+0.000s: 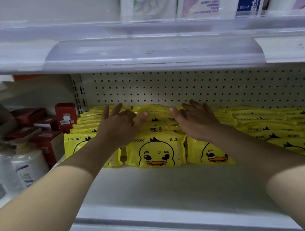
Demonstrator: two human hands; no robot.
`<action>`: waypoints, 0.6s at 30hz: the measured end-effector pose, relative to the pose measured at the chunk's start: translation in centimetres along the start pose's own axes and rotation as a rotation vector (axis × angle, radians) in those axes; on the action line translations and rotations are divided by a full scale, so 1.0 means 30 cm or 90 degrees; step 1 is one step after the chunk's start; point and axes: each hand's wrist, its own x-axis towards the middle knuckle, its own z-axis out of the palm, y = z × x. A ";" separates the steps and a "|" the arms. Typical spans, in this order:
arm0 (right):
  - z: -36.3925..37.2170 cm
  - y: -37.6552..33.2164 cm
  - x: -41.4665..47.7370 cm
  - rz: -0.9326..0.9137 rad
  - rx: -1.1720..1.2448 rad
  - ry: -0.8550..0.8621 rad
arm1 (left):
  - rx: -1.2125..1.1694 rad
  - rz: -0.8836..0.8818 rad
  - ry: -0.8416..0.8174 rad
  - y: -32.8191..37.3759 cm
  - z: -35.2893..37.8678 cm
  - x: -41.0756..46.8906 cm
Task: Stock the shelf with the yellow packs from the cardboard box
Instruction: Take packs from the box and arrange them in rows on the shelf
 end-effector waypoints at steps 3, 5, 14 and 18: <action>-0.008 -0.011 -0.030 -0.028 0.014 0.001 | -0.031 -0.022 -0.015 -0.032 -0.028 -0.004; -0.005 -0.022 -0.048 -0.038 0.030 -0.025 | -0.068 0.002 -0.049 -0.054 -0.045 -0.014; 0.045 -0.054 -0.069 -0.069 -0.080 -0.079 | 0.001 0.093 -0.208 0.013 -0.069 -0.058; 0.044 -0.061 -0.060 -0.059 -0.076 -0.084 | 0.015 0.107 -0.218 0.019 -0.047 -0.058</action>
